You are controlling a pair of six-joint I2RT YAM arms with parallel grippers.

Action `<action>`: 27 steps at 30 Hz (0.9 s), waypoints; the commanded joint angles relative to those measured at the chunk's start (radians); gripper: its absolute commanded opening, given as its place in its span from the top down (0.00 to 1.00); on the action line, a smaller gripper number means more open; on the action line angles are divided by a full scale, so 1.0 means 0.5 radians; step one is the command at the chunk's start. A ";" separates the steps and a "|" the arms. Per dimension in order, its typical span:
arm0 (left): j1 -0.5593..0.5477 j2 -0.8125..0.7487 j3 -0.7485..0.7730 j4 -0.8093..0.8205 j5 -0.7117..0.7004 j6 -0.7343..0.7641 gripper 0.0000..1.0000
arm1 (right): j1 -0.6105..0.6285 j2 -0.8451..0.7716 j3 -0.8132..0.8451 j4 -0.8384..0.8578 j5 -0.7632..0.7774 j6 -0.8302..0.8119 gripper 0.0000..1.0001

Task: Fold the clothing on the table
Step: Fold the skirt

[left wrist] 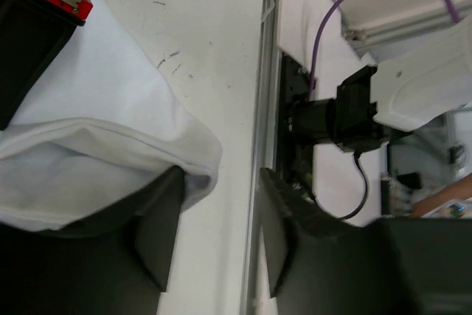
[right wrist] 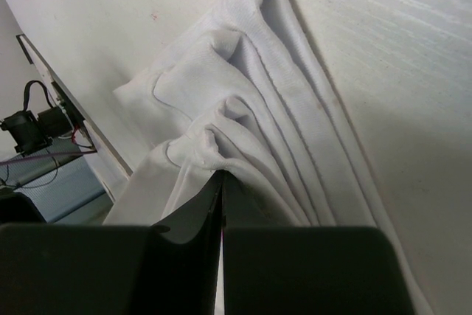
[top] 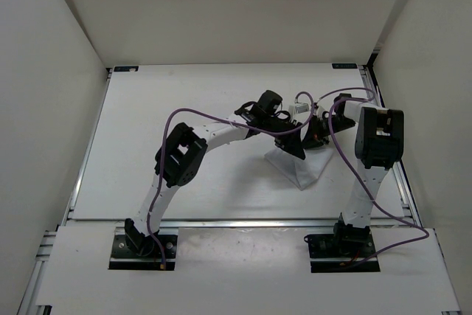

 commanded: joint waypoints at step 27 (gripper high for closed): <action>0.430 -0.521 -0.504 -0.351 -0.276 0.248 1.00 | 0.057 0.014 0.052 0.052 0.303 0.065 1.00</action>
